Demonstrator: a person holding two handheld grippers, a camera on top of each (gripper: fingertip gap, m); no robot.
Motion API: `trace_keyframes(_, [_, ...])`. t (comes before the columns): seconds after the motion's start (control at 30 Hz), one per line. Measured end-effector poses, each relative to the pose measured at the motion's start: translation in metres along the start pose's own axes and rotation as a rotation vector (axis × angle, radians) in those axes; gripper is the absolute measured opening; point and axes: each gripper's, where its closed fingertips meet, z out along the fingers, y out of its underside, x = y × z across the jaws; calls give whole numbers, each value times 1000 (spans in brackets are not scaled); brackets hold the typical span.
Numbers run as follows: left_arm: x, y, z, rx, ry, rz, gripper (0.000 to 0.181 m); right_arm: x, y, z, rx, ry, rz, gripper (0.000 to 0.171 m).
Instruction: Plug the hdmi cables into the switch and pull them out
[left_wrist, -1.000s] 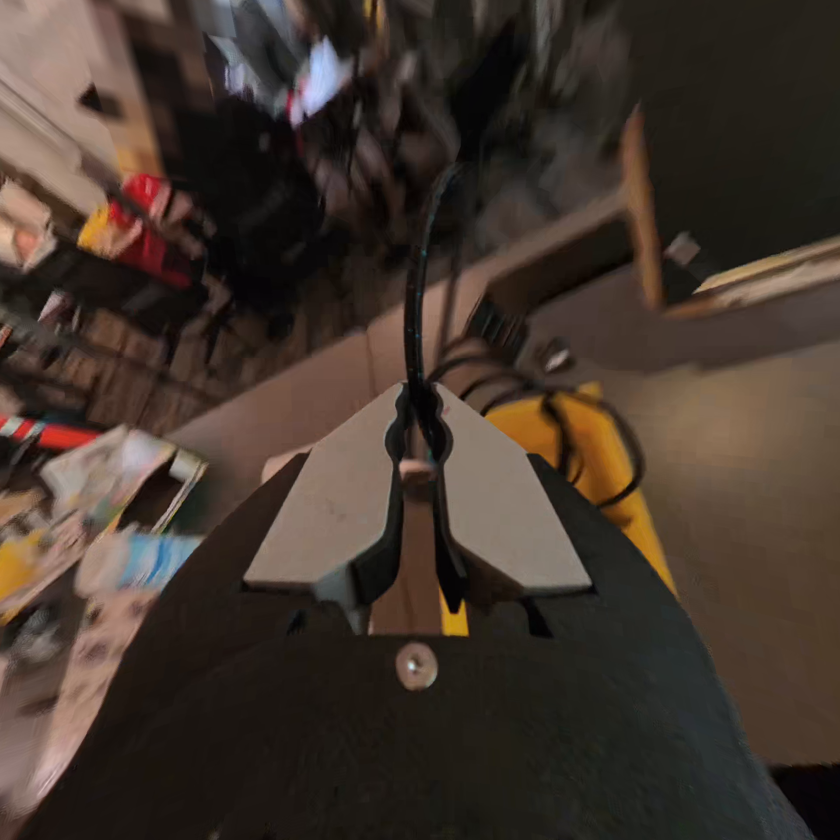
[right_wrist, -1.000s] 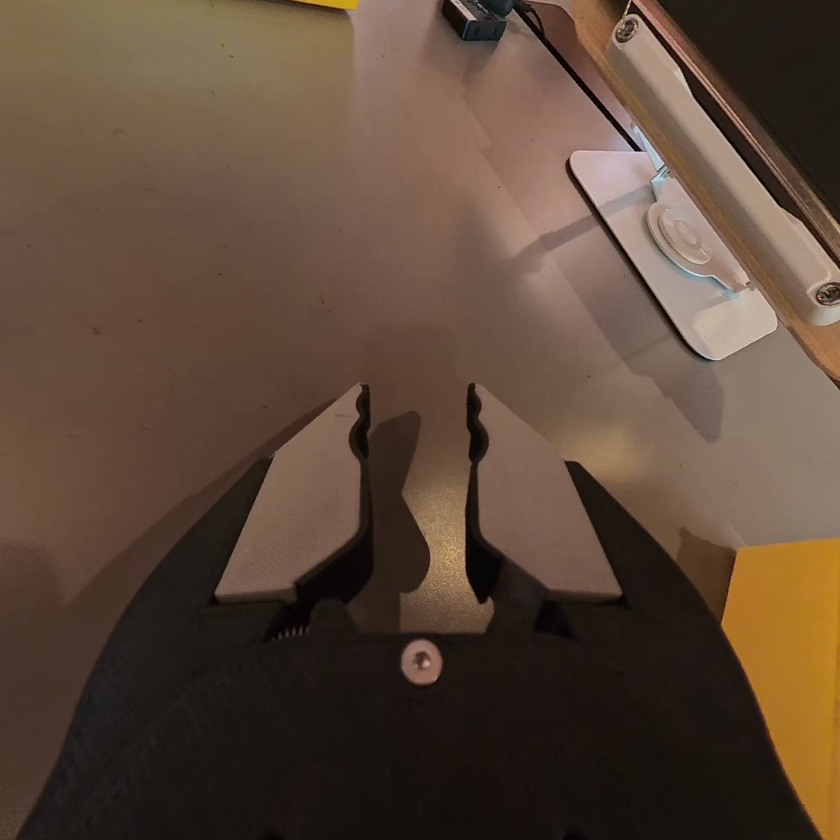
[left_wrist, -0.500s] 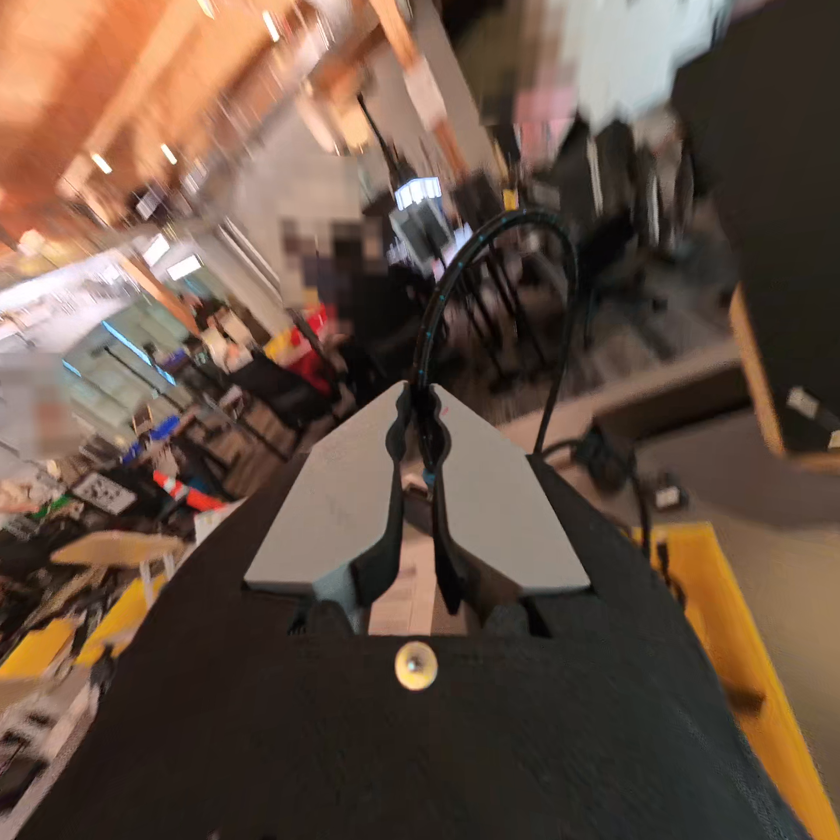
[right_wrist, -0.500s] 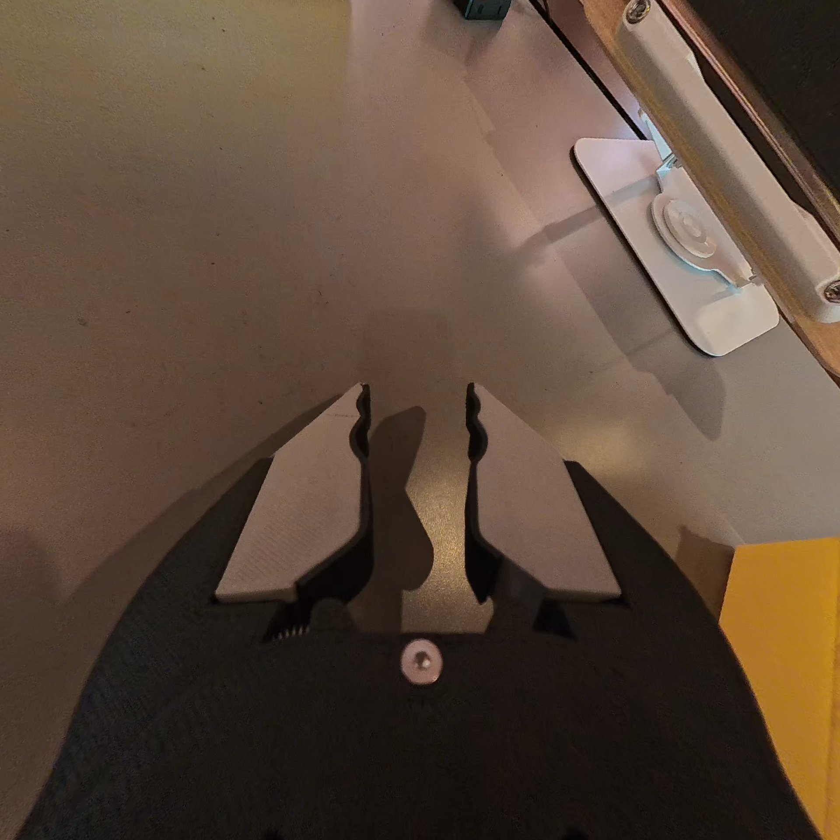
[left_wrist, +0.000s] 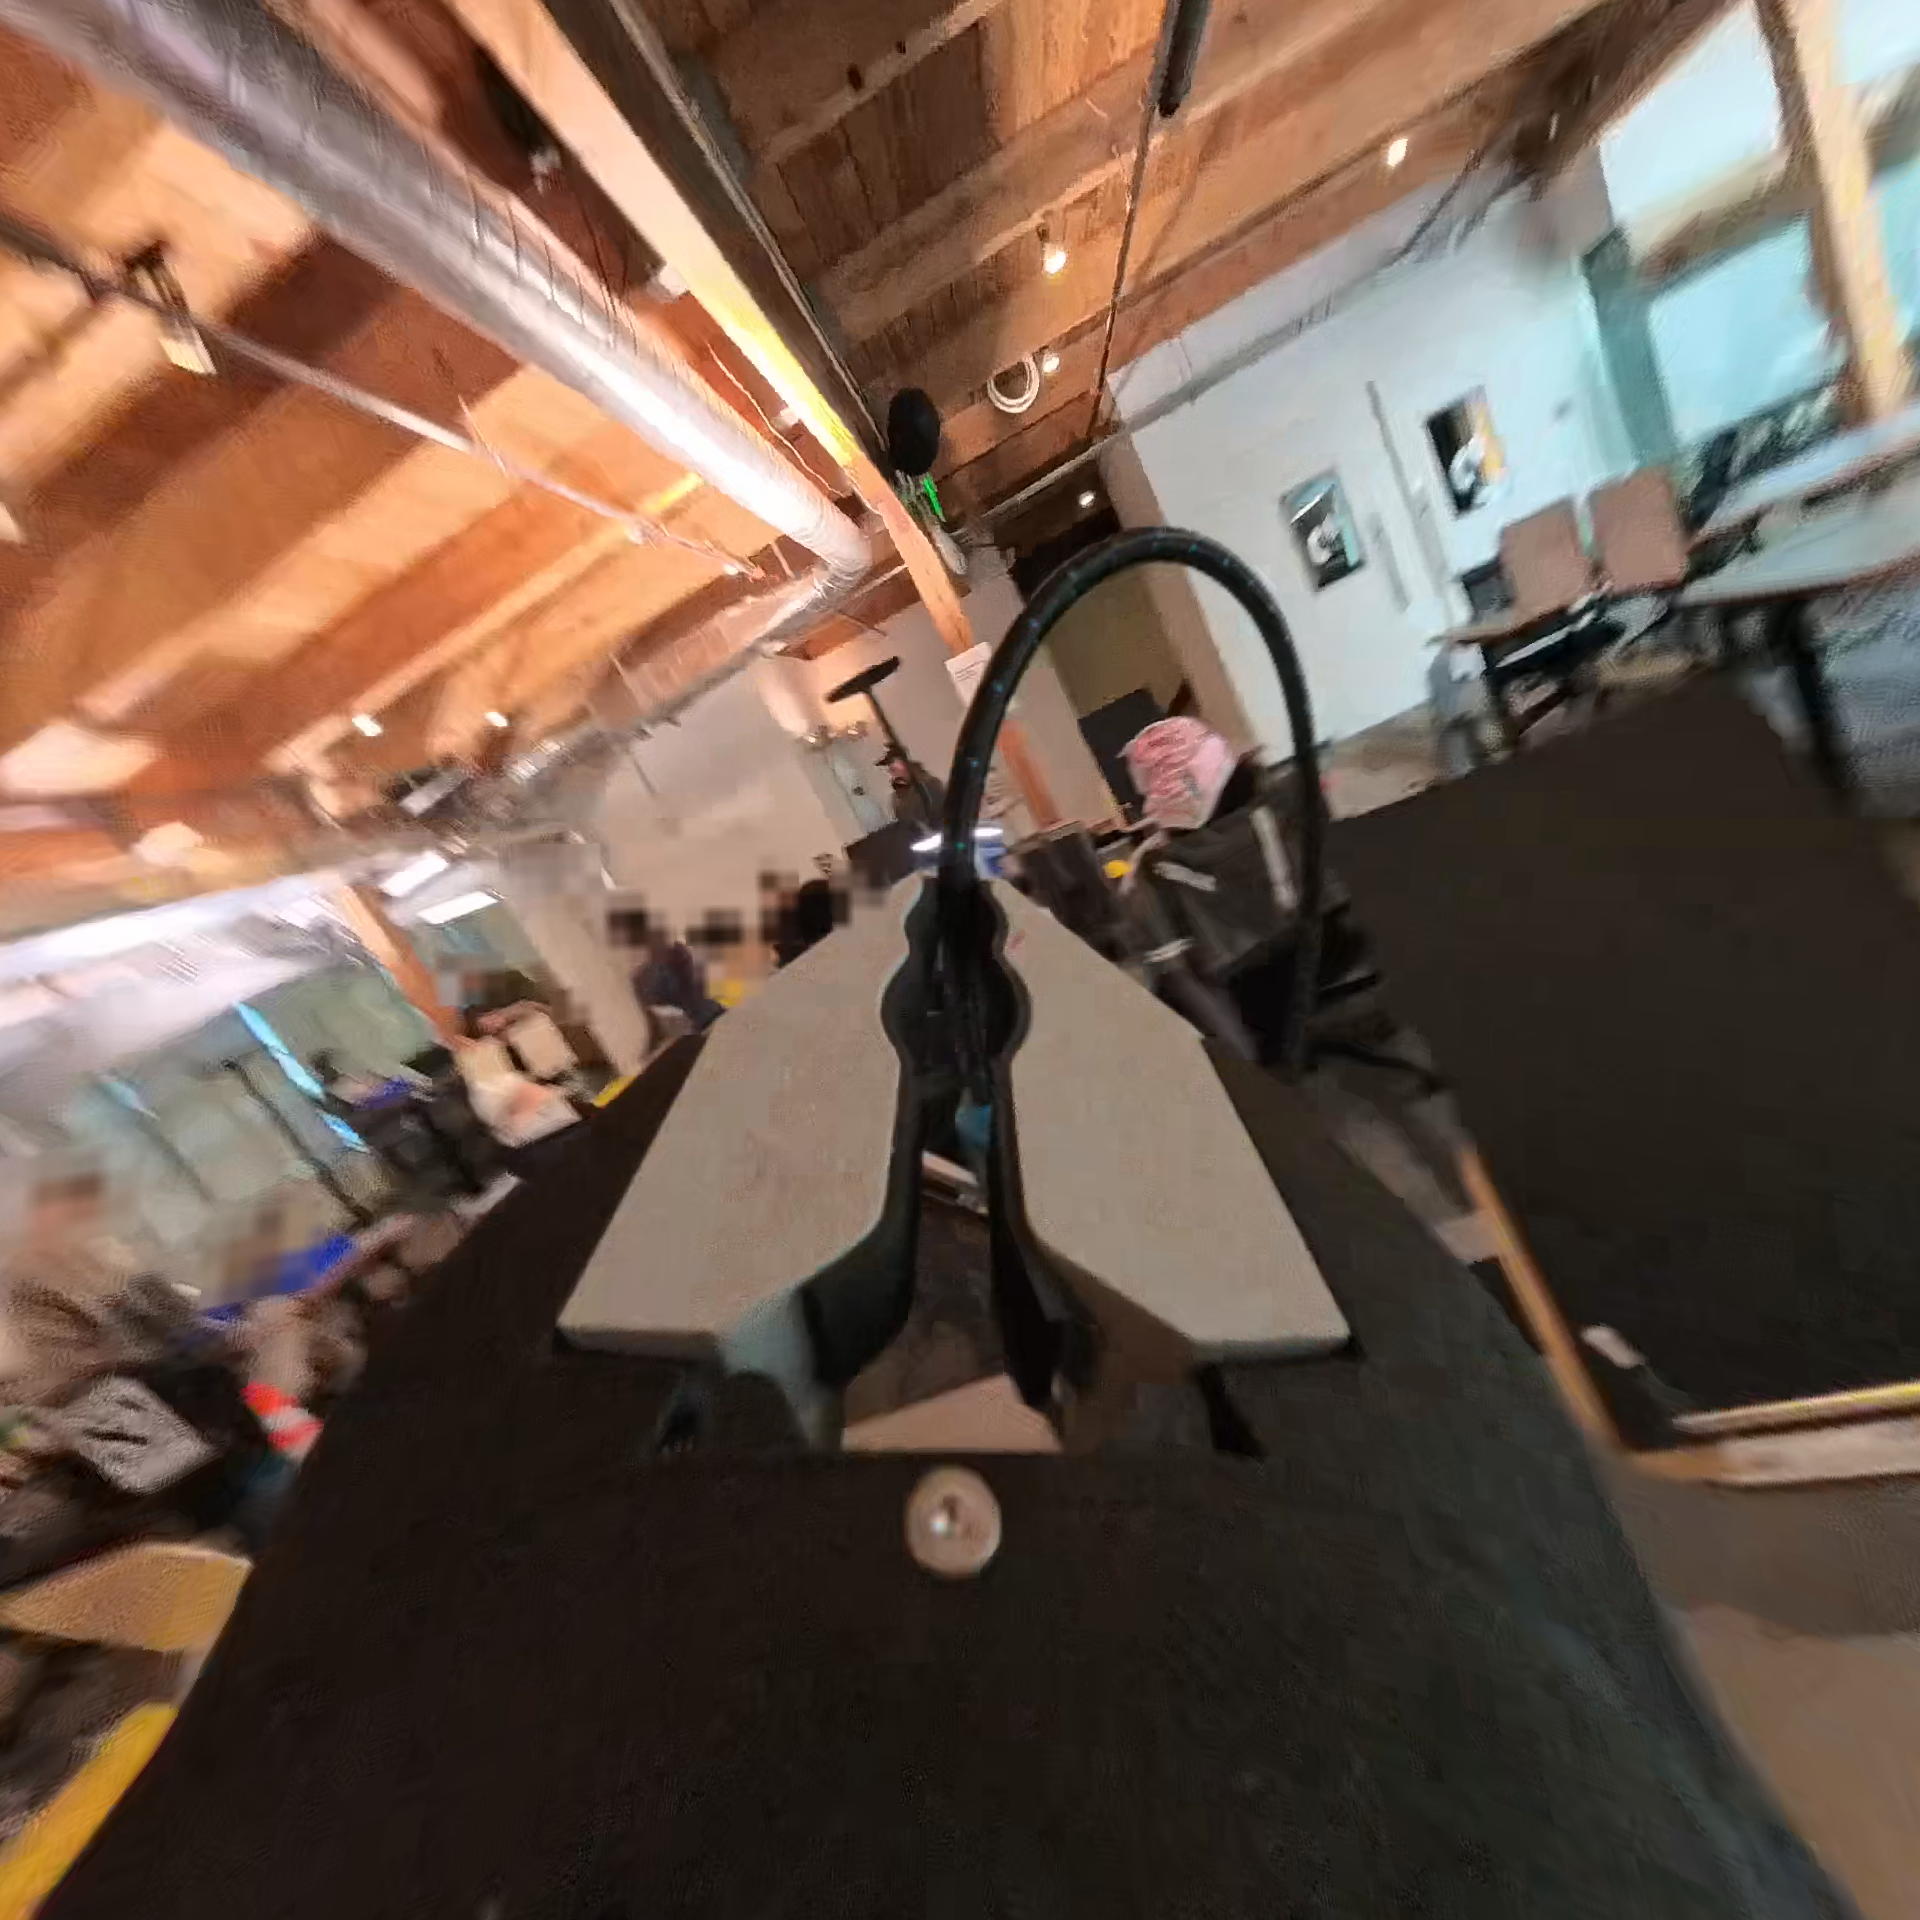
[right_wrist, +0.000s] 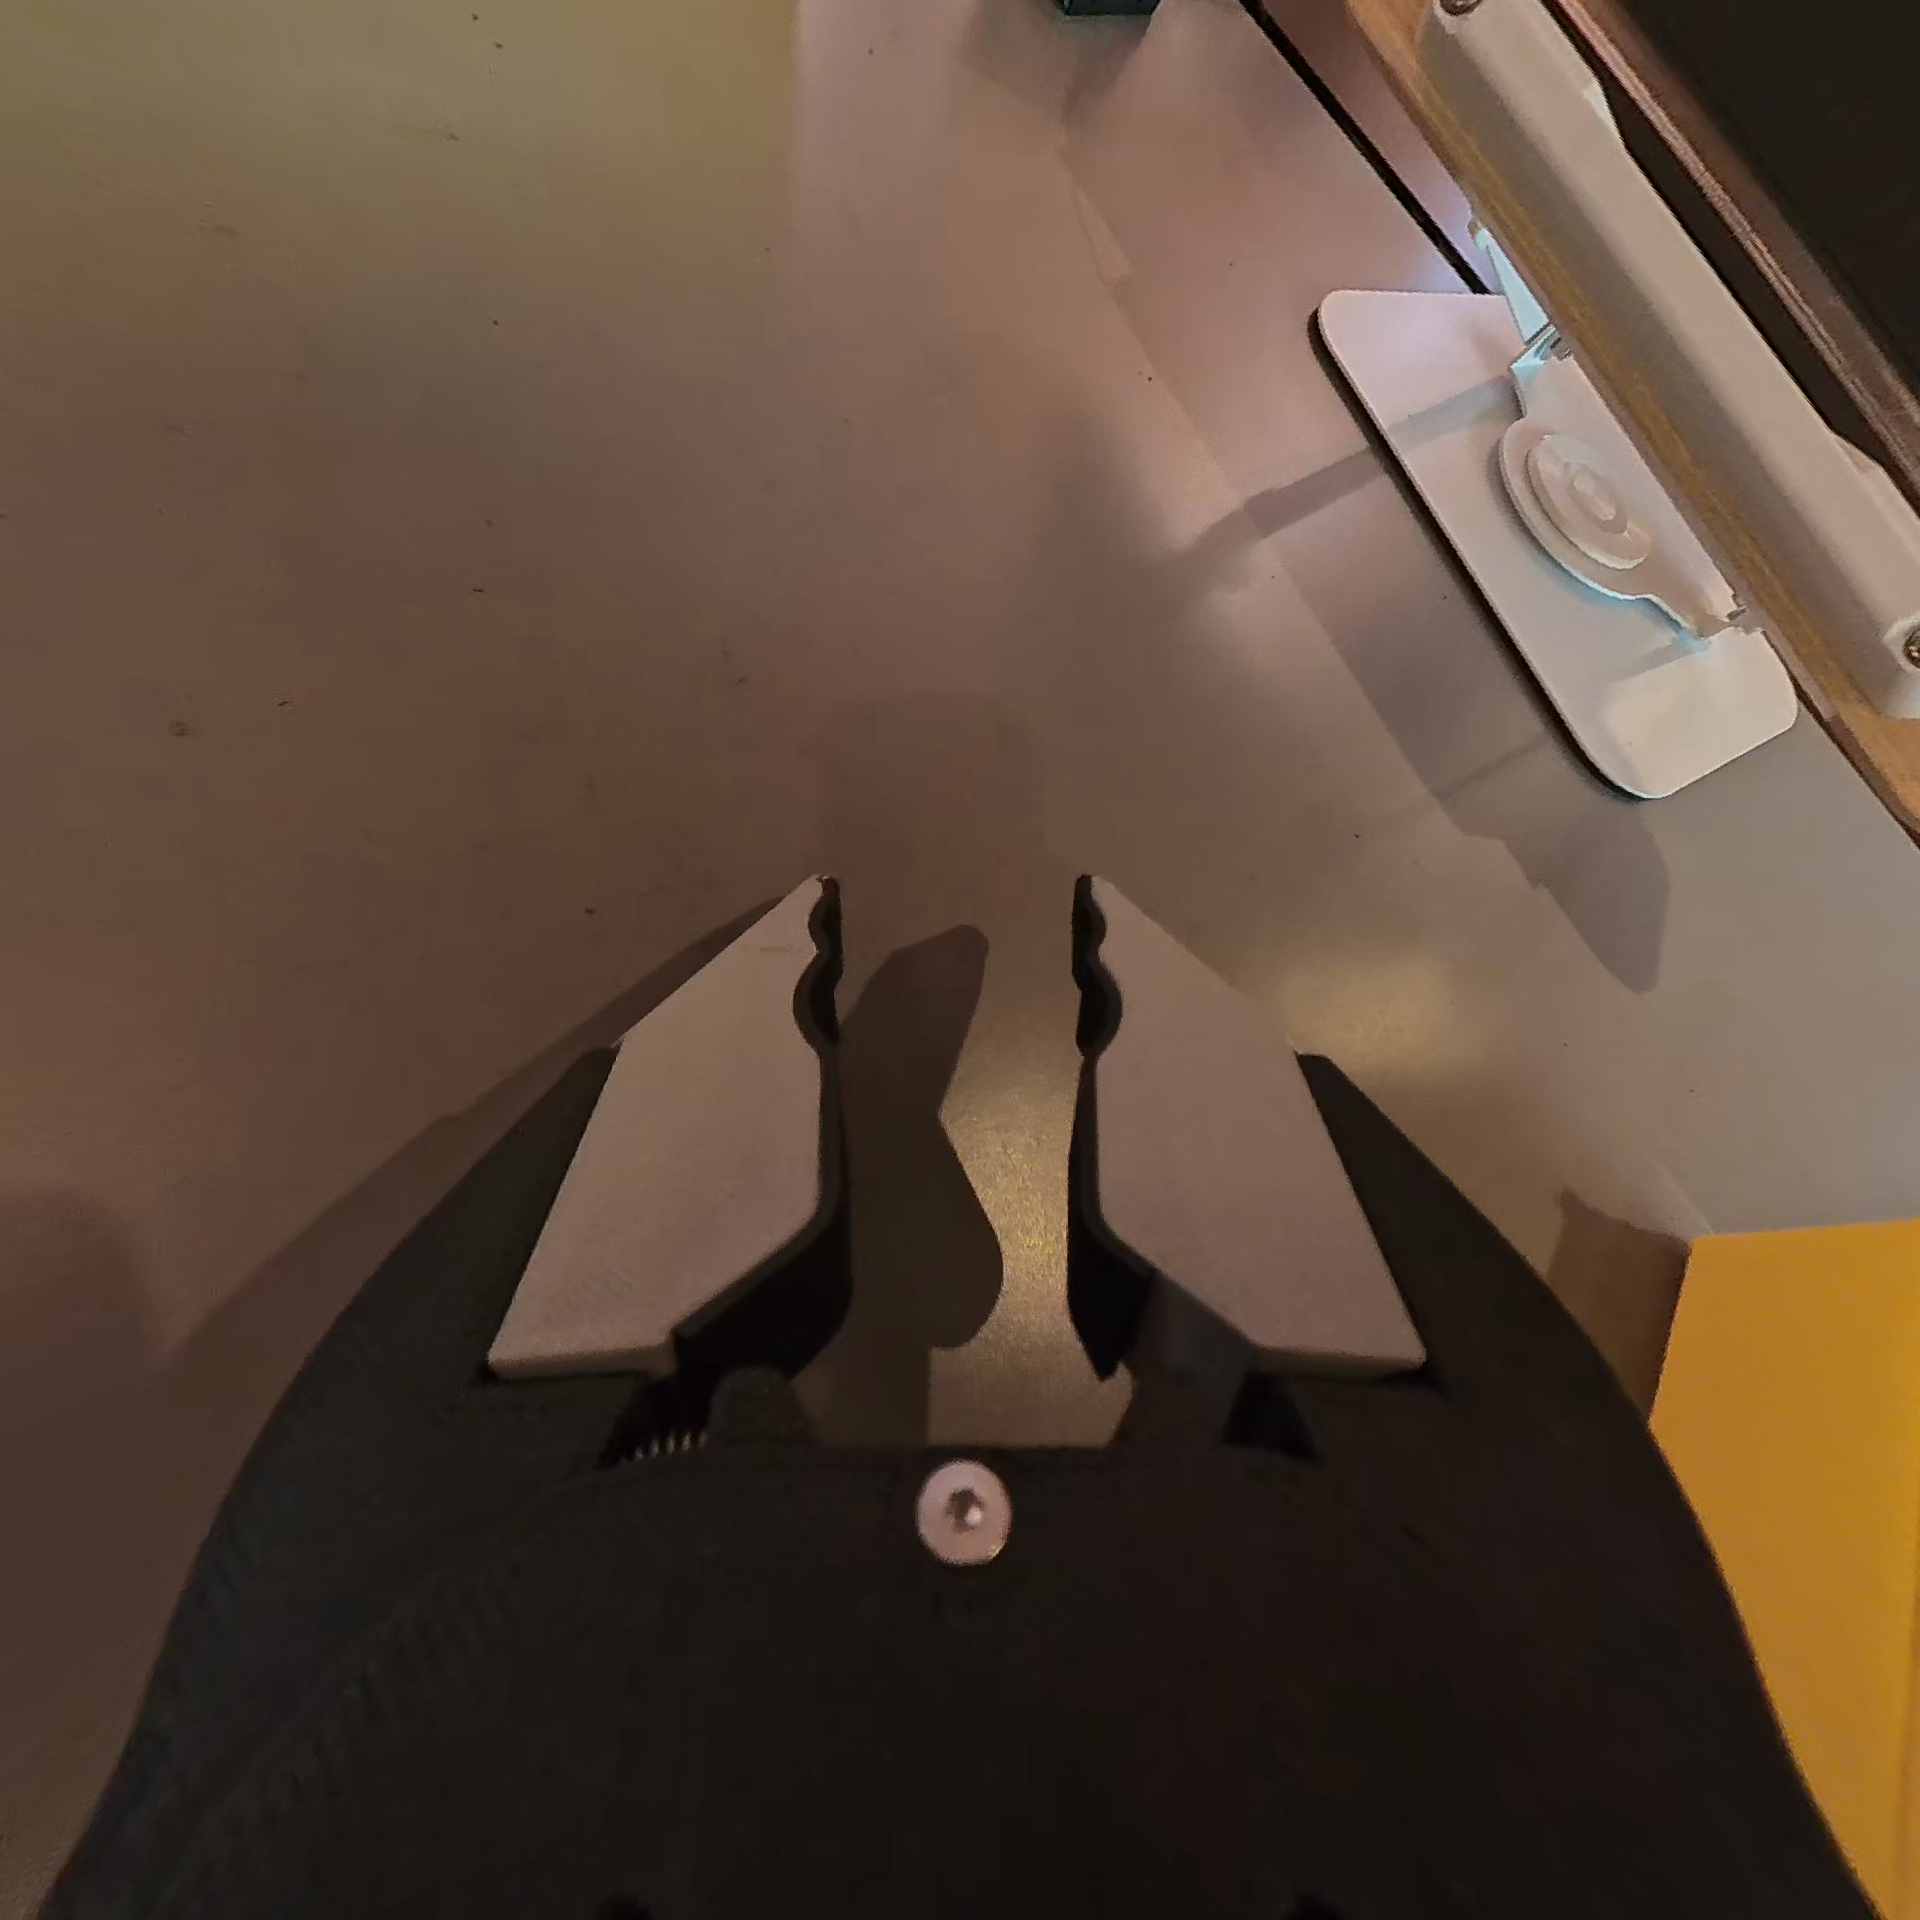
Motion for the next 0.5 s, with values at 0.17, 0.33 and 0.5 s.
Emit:
trace_keyframes(0.17, [9,27,20,-267,155,-310,4,-1,2,3,-25,2,-16,44])
trace_keyframes(0.33, [50,28,18,-198,107,161,5,-4,1,3,-19,4,-44,44])
trace_keyframes(0.5, [70,0,13,-142,222,38,3,-4,2,3,-22,-5,-37,44])
